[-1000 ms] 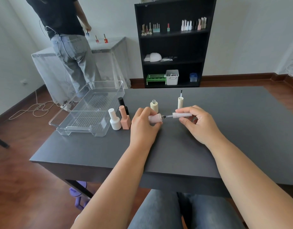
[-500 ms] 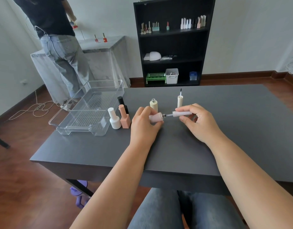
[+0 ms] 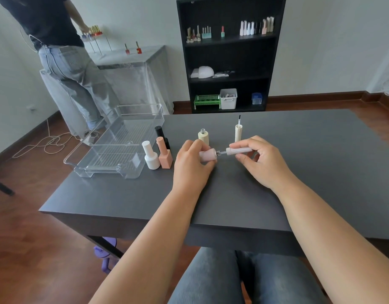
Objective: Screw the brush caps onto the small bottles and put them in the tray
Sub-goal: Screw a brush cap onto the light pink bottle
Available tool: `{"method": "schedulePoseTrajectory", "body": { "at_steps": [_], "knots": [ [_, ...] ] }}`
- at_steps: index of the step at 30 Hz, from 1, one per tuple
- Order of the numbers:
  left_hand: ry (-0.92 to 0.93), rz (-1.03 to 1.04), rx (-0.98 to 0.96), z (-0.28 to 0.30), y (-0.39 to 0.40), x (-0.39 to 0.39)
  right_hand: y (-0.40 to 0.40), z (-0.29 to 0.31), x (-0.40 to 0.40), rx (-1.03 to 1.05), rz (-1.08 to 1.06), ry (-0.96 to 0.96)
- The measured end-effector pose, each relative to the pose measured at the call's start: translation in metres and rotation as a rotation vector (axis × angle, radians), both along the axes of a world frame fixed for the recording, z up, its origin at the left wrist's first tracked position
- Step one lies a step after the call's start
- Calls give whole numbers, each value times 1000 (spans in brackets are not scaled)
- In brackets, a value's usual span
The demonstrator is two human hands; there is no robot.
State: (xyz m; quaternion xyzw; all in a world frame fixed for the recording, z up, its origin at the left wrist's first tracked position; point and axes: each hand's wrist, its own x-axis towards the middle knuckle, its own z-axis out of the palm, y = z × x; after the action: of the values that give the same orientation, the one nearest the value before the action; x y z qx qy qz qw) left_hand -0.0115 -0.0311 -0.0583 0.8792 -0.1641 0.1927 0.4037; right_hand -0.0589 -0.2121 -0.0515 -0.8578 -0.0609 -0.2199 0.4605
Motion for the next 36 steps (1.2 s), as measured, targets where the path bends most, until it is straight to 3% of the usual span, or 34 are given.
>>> {"method": "schedulePoseTrajectory", "body": {
  "at_steps": [12, 26, 31, 36],
  "knots": [
    [-32, -74, 27, 0, -4, -2, 3, 1, 1, 13, 26, 62],
    [-14, -99, 29, 1, -4, -3, 3, 2, -1, -210, -12, -91],
    [-26, -114, 21, 1, -4, -3, 1, -2, 1, -37, -23, 75],
    [-25, -136, 9, 0, -5, -4, -1, -4, 2, 85, -33, 125]
  ]
}}
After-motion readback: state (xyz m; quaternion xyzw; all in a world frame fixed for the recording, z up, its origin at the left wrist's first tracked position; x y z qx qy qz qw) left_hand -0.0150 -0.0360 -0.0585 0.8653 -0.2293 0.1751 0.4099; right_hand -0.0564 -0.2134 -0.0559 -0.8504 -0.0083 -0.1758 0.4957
